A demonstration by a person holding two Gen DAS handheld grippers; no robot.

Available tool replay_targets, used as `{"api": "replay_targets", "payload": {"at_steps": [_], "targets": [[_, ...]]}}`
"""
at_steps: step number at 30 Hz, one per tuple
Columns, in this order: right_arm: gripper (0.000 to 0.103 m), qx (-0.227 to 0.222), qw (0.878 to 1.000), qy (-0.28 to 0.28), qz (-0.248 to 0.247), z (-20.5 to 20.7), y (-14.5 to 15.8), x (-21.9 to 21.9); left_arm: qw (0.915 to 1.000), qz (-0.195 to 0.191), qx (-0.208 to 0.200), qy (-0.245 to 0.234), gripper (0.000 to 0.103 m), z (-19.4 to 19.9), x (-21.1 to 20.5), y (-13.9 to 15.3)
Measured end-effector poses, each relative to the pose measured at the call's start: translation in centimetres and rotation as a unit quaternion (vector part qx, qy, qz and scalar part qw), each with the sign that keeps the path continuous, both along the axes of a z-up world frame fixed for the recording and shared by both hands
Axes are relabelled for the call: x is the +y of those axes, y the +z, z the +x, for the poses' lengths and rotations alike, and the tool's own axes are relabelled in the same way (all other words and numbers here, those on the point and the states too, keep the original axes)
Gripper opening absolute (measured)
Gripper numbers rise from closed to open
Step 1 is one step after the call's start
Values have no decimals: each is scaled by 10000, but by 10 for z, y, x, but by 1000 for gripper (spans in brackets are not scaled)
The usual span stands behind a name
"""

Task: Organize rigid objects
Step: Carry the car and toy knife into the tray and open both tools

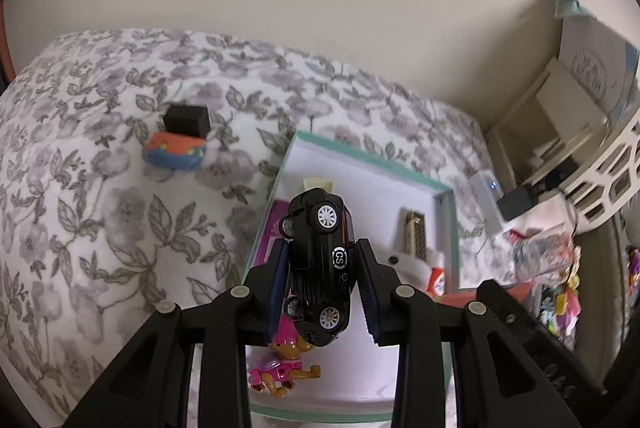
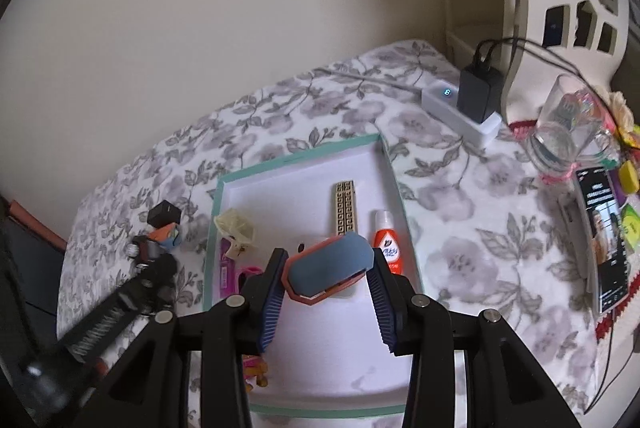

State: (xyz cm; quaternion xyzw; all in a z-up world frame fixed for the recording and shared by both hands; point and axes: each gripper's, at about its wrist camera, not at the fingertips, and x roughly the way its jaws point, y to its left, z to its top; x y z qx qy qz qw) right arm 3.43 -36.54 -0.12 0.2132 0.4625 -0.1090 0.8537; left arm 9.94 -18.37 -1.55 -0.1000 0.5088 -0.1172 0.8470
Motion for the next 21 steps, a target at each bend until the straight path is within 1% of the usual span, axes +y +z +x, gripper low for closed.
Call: {"api": "replay_targets", "payload": {"at_steps": [4, 6, 8, 13, 17, 21], "targets": [[42, 93, 9998, 174, -89, 6, -5, 8, 9994, 203, 261, -78, 35, 4, -5, -21], [40, 189, 9994, 264, -144, 9, -10, 14, 9988, 307, 375, -92, 35, 4, -7, -31], [38, 327, 9988, 331, -166, 11, -17, 19, 9983, 369, 430, -130, 35, 4, -7, -36], [38, 450, 9976, 497, -146, 17, -27, 27, 9969, 534, 541, -191, 35, 5, -9, -47], [38, 668, 9965, 496, -83, 21, -42, 28, 9963, 538, 633, -218, 35, 6, -9, -52], [38, 790, 9959, 449, -38, 23, -51, 26, 9958, 589, 655, -257, 35, 7, -12, -56]]}}
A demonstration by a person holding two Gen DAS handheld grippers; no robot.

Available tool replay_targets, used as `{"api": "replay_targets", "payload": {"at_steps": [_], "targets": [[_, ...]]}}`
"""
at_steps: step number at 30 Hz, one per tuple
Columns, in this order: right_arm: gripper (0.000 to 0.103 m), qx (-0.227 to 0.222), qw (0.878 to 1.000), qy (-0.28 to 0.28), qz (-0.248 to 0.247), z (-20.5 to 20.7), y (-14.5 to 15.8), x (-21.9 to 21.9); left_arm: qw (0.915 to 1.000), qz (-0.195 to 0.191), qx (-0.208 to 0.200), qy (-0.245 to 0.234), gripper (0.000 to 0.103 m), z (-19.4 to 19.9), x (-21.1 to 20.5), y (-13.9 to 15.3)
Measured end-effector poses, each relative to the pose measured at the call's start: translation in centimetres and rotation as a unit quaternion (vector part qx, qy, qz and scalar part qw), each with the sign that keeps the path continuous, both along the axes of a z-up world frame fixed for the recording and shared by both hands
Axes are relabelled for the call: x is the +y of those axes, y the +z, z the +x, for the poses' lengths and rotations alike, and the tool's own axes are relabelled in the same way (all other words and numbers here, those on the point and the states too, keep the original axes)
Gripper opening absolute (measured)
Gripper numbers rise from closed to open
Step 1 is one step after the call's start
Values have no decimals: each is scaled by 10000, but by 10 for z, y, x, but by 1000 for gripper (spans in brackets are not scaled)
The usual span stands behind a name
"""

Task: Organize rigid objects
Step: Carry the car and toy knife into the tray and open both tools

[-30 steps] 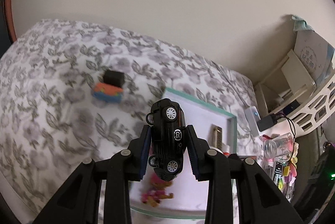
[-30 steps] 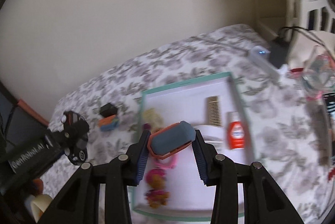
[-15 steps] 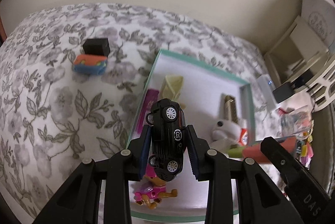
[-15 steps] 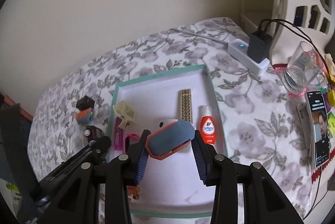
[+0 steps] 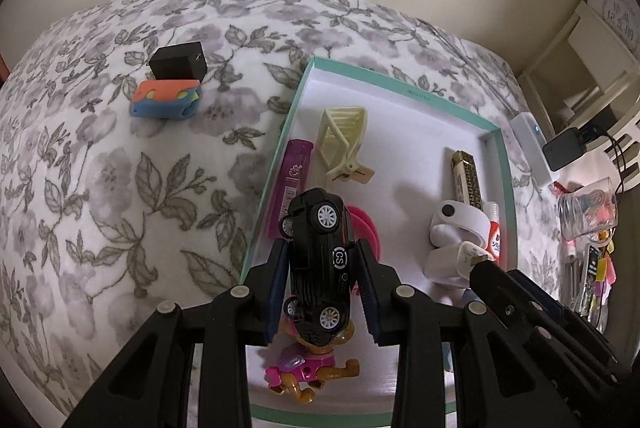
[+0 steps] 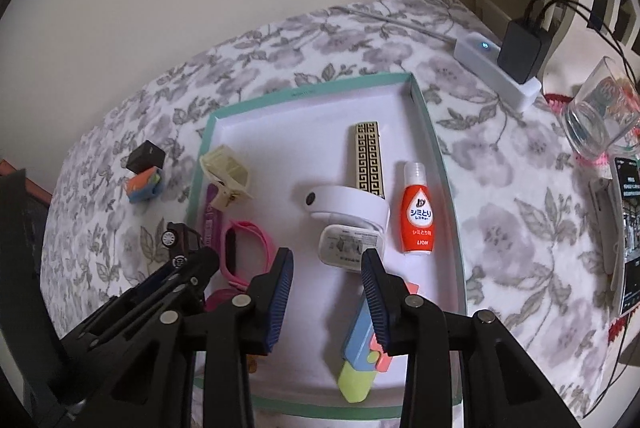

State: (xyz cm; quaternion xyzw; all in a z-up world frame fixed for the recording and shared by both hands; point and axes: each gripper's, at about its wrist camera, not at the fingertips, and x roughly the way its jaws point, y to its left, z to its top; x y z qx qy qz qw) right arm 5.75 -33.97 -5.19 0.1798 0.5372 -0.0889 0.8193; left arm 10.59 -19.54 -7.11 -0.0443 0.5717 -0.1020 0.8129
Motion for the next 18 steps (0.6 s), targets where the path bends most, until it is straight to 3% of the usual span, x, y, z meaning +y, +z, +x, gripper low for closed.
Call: {"api": "replay_targets", "payload": {"at_steps": [10, 18], "targets": [[39, 295, 9995, -74, 15, 3, -17, -4, 9998, 149, 101, -34, 35, 2, -3, -9], [39, 308, 9995, -85, -12, 3, -18, -4, 9999, 120, 51, 65, 53, 3, 1, -4]]}}
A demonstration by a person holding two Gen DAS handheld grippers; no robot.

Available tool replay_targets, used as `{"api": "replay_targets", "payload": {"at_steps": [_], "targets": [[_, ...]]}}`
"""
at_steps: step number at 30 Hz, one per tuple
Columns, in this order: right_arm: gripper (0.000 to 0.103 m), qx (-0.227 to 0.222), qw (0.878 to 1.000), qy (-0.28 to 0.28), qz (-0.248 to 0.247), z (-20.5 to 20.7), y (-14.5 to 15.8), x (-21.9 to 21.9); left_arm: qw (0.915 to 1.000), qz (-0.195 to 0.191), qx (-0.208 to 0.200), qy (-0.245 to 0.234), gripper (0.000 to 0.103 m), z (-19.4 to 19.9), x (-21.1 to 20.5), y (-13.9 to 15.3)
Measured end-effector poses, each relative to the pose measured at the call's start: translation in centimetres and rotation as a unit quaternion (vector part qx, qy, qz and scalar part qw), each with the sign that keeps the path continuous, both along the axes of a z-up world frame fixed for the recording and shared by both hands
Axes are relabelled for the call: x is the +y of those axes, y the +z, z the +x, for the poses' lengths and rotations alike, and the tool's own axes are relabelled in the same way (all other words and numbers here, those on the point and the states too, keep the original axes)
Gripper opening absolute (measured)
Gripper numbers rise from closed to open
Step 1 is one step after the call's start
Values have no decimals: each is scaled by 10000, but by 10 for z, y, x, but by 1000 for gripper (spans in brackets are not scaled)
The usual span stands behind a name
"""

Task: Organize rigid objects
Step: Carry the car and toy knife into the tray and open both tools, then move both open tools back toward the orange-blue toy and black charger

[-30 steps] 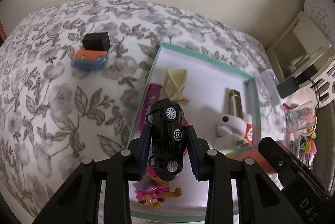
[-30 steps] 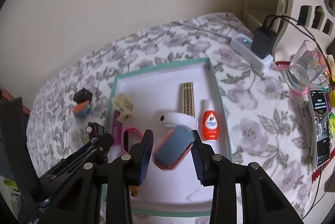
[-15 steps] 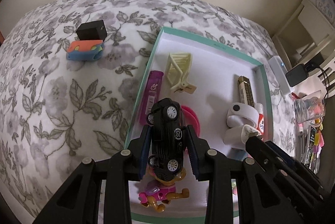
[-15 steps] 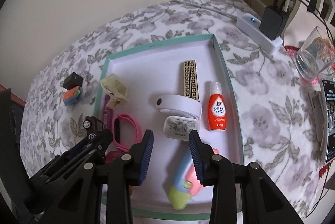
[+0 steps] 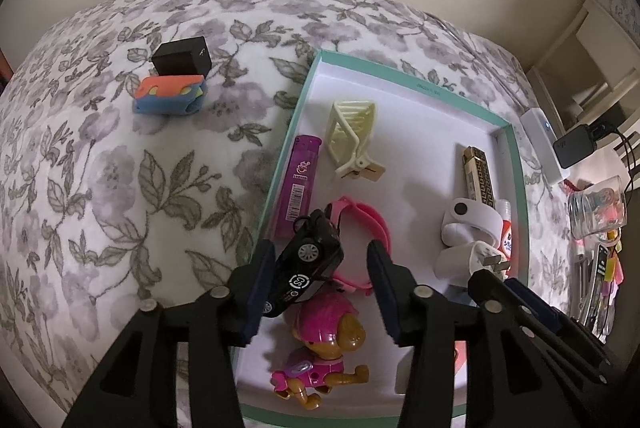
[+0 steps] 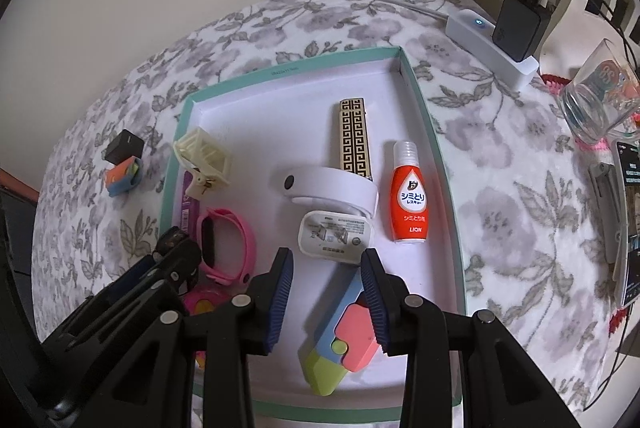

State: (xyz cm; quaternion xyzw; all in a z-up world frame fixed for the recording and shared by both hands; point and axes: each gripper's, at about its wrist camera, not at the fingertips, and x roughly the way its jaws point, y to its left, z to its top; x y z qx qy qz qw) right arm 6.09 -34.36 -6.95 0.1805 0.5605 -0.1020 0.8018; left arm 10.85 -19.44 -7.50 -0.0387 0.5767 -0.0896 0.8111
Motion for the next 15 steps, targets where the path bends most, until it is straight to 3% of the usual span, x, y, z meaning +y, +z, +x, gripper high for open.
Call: {"api": "replay_targets", "payload": {"at_steps": [8, 10, 11, 15], "targets": [[39, -74, 9999, -1, -142, 0, 5, 1, 9990, 196, -281, 286, 56, 0, 11, 15], [40, -57, 9998, 4, -199, 1, 5, 3, 9977, 350, -351, 473, 65, 0, 18, 18], [41, -43, 9997, 12, -226, 2, 4, 4, 9967, 415, -371, 591, 75, 1, 23, 19], [49, -53, 9997, 58, -237, 4, 2, 8, 9928, 646, -338, 953, 78, 3, 37, 16]]}}
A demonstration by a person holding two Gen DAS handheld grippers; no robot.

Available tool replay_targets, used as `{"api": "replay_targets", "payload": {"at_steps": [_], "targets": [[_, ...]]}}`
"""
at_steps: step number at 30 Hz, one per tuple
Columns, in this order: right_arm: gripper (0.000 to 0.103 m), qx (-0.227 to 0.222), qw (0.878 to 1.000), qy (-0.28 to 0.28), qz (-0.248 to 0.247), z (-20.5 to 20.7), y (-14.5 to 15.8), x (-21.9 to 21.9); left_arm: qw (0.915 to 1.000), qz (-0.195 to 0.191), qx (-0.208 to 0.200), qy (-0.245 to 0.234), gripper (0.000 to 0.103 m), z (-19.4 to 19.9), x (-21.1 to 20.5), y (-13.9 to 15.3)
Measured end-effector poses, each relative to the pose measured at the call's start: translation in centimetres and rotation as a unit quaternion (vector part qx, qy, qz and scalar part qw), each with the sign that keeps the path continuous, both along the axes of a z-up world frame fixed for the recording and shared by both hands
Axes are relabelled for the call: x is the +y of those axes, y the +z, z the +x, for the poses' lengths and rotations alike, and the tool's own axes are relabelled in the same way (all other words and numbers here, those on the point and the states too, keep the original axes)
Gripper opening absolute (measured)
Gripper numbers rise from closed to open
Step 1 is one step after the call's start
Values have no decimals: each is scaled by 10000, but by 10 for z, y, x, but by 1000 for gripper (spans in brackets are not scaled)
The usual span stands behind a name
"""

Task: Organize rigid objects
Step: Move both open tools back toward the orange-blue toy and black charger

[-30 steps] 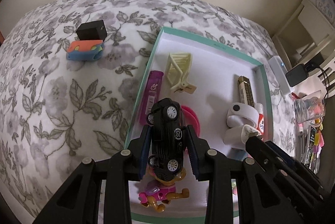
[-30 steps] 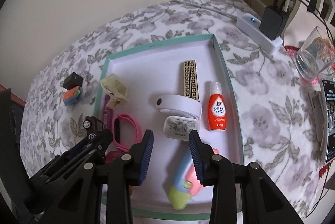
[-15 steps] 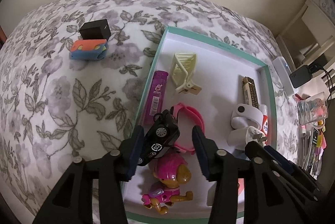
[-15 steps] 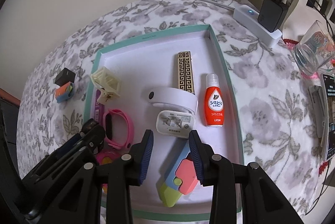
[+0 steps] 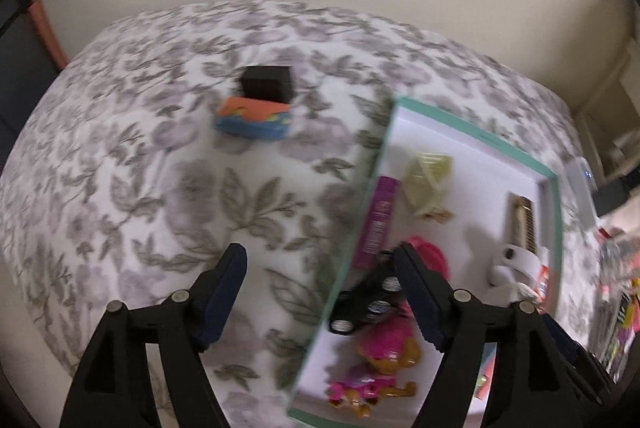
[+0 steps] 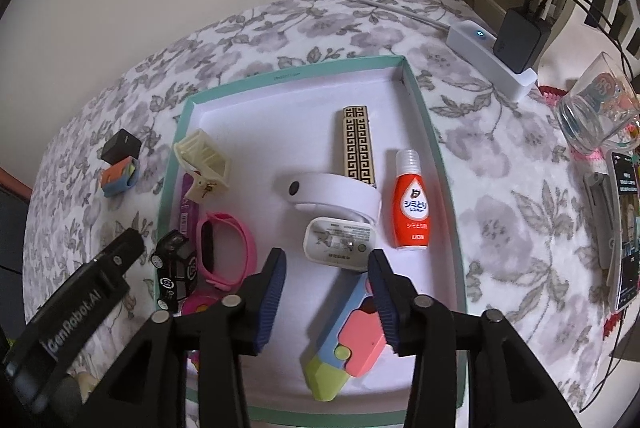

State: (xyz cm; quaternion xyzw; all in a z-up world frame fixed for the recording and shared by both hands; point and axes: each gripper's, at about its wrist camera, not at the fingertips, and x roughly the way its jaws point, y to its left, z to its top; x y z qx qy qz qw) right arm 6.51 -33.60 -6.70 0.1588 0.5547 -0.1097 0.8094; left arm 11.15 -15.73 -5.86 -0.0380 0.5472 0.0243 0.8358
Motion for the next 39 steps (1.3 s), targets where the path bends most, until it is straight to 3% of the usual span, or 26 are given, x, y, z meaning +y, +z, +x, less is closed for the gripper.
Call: {"api": "replay_targets", "payload": {"at_steps": [2, 8, 16, 18, 24, 27, 36, 39], "targets": [[59, -45, 10000, 10, -24, 1, 1, 2, 9998, 89, 81, 171, 81, 2, 8, -4], [70, -154, 9998, 83, -120, 3, 2, 8, 9971, 148, 418, 618, 83, 3, 26, -18], [75, -239, 9995, 102, -160, 5, 2, 10, 9935, 184, 587, 959, 84, 3, 38, -24], [84, -261, 9995, 82, -143, 5, 2, 10, 9927, 182, 615, 1024, 84, 3, 41, -25], [87, -306, 9993, 115, -181, 5, 2, 12, 9915, 236, 686, 1082, 84, 3, 43, -27], [102, -363, 9989, 173, -233, 6, 3, 17, 9897, 288, 736, 1195, 84, 4, 46, -30], [103, -505, 9969, 463, -396, 9, 6, 36, 9843, 243, 786, 1563, 85, 3, 61, -32], [103, -542, 9963, 514, -417, 9, 8, 40, 9831, 215, 779, 1645, 97, 3, 65, -31]]}}
